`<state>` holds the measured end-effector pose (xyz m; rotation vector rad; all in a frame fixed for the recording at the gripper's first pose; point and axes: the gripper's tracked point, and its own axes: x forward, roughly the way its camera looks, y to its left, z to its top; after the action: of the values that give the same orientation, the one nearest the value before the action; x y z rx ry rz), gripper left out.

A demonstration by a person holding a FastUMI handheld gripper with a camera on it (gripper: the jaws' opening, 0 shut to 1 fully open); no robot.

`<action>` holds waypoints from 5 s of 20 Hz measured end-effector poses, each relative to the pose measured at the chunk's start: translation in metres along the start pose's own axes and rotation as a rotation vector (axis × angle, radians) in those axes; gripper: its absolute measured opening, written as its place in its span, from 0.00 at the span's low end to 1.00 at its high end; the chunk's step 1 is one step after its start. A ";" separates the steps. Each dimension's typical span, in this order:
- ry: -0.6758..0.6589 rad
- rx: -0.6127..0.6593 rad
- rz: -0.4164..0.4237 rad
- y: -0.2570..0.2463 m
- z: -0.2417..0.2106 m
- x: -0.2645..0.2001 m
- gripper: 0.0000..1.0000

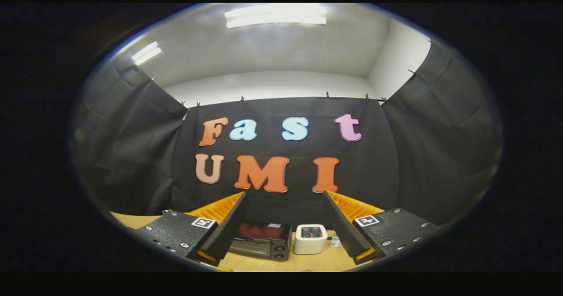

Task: Open the toaster oven, put the food inside, and close the toaster oven door.

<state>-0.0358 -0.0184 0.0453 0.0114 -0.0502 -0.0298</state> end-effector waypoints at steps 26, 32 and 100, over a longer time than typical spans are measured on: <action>0.259 0.096 0.083 0.061 -0.126 0.052 0.99; 0.376 0.114 0.153 0.112 -0.196 0.076 0.99; 1.019 0.262 0.134 0.166 -0.377 -0.140 0.99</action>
<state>-0.1520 0.1557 -0.3357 0.2824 0.9640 0.1187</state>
